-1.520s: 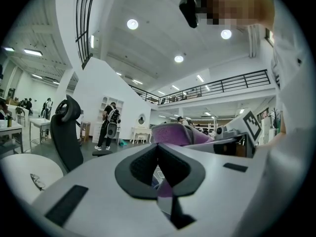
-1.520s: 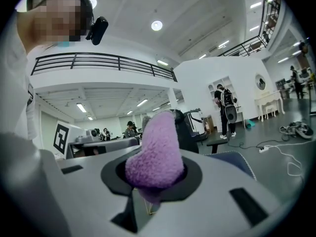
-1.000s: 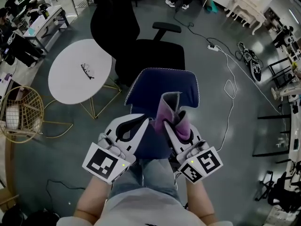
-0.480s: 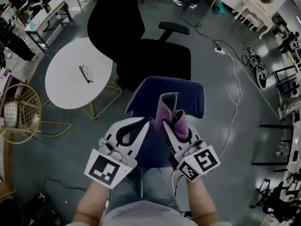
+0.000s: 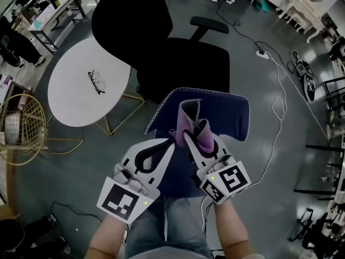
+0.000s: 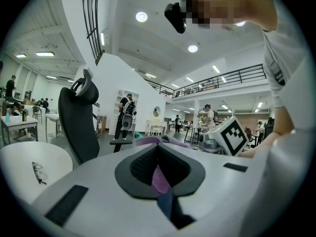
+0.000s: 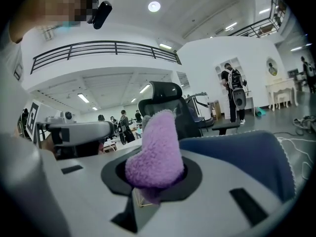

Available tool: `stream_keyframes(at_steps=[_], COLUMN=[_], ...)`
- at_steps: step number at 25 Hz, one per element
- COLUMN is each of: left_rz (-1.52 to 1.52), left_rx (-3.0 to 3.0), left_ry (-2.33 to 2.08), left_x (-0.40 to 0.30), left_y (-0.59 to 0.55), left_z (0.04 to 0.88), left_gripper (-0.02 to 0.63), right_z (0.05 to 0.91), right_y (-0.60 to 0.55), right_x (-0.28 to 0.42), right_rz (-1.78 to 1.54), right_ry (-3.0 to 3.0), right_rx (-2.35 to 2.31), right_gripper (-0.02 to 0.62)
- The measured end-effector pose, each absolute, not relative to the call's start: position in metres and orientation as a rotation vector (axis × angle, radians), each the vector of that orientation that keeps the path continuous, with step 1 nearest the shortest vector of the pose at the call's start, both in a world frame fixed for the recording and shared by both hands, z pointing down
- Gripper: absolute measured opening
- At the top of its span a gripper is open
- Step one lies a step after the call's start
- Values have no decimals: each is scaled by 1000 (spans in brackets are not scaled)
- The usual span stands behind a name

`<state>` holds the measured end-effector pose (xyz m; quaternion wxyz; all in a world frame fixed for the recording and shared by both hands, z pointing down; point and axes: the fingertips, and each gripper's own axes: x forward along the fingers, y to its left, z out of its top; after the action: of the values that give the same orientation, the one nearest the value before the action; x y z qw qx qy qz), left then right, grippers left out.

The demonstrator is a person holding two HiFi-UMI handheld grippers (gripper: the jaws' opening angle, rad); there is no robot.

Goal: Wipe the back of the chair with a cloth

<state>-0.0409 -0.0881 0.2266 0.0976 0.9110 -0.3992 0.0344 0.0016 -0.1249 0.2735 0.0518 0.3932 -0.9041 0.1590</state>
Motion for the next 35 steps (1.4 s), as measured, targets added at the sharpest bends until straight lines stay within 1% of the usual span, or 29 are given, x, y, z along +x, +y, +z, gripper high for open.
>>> stream_keyframes(at_steps=[13, 30, 35], left_rz=[123, 118, 133], left_rx=[2665, 2619, 2605], left_ry=[-1184, -1226, -1237], left_x=[-39, -48, -49], left_y=[-104, -112, -110], left_z=[278, 294, 297], left_gripper=[12, 12, 12], right_z=[328, 346, 349], right_y=[-155, -205, -214], right_x=[0, -27, -20], right_rz=[510, 390, 451], right_ry=[-2736, -2652, -2624], right_rx=[1209, 1279, 1347], right_gripper=[80, 81, 81])
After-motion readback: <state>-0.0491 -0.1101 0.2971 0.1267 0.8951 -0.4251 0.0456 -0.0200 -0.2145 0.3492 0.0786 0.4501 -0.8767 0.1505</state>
